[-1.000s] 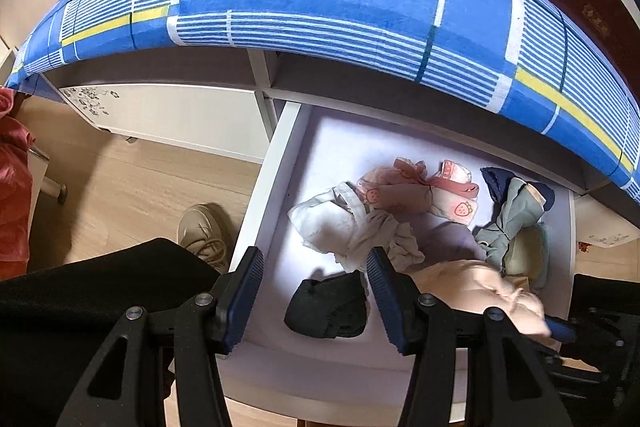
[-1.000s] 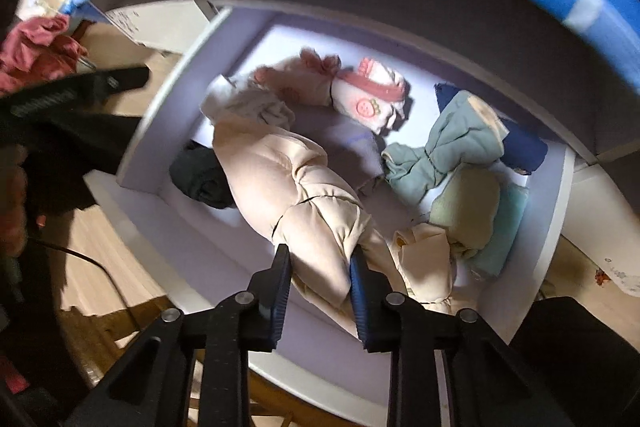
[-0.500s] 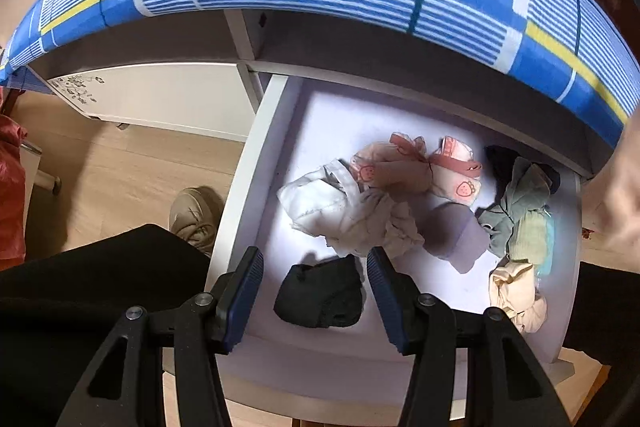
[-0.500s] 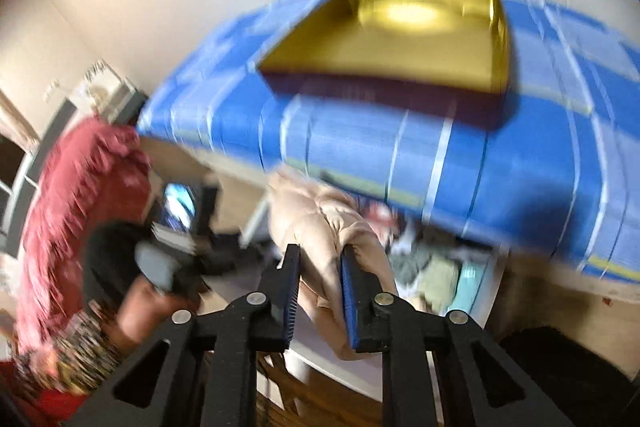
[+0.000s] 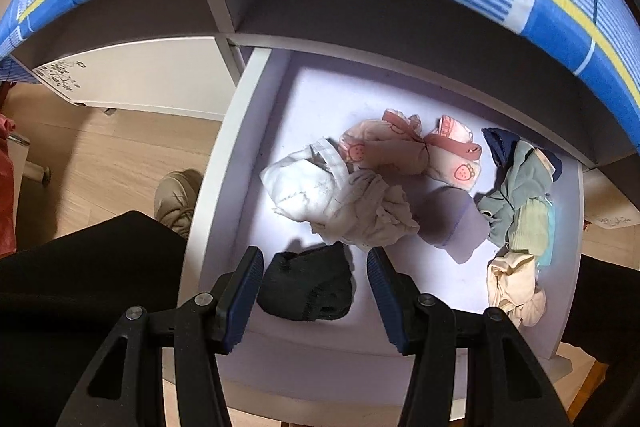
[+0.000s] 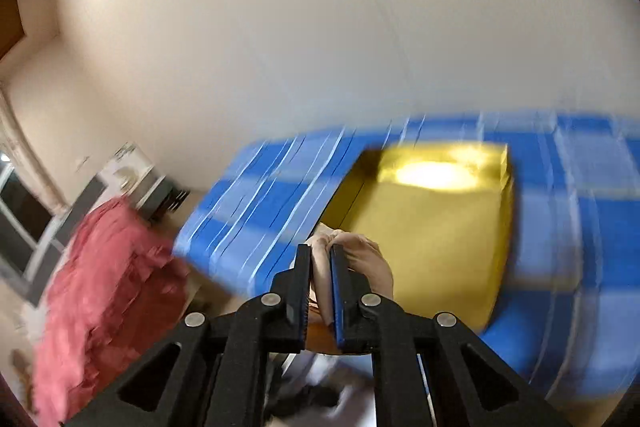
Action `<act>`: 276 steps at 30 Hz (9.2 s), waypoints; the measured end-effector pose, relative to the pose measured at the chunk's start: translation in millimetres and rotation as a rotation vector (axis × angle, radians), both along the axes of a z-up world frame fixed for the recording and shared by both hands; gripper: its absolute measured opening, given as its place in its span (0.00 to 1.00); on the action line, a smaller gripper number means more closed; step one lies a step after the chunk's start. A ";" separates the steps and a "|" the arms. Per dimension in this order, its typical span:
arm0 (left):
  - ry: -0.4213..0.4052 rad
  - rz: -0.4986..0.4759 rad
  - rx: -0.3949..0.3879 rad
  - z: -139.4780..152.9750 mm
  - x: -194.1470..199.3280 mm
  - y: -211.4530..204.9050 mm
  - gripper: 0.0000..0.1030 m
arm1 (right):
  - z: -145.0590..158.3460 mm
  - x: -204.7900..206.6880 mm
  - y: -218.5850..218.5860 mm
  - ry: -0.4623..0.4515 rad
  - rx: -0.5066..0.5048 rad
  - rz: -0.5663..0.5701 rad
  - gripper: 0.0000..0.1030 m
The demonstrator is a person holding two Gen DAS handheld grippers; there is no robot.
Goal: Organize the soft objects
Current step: 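Carry the beige garment up into the gold tray and open the right gripper, then grasp and lift the white crumpled cloth with the left gripper while the right gripper returns to the drawer, then place the white cloth into the gold tray beside the beige garment, left gripper, then grasp the cream garment in the drawer with the right gripper, then carry the cream garment into the gold tray and open the right gripper, then lower the left gripper toward the grey cloth while the right gripper returns to the drawer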
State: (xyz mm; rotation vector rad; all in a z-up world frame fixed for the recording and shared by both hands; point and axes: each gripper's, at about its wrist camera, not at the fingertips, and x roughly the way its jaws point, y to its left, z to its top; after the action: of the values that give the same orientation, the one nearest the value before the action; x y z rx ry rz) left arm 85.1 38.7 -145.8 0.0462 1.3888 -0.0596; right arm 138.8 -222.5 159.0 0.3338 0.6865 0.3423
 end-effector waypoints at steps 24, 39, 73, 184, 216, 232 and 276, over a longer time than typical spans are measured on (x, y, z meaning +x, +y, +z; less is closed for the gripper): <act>0.119 0.138 -0.152 -41.0 14.3 9.6 0.57 | -77.5 -40.8 -15.6 -0.121 -0.133 -0.160 0.80; 0.185 0.241 -0.250 -80.7 46.3 -1.1 0.64 | -215.8 -98.9 53.0 0.263 -0.280 0.110 0.82; -0.224 -0.125 -0.254 134.5 0.9 -42.3 0.52 | -330.2 -96.5 29.3 0.782 -0.303 -0.024 0.82; -0.016 -0.055 -0.223 2.7 8.5 -48.1 0.67 | -157.6 -120.4 11.6 0.558 -0.159 0.013 0.32; 0.021 -0.104 -0.187 -9.5 6.4 -62.0 0.67 | -96.8 48.0 -13.5 0.182 -0.150 -0.223 0.65; 0.069 -0.077 -0.135 -33.9 3.5 -57.9 0.67 | -135.9 -96.1 -11.5 0.135 -0.177 -0.088 0.76; 0.052 -0.508 0.017 -97.1 34.2 -166.2 0.67 | -332.9 -103.9 -26.9 0.874 -0.156 -0.154 0.78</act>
State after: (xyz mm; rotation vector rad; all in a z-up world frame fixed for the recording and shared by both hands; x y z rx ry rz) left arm 119.3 -127.5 -242.9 0.4135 1.4006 -0.4744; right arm 34.8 -249.4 -173.9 0.3823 1.5256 -0.0265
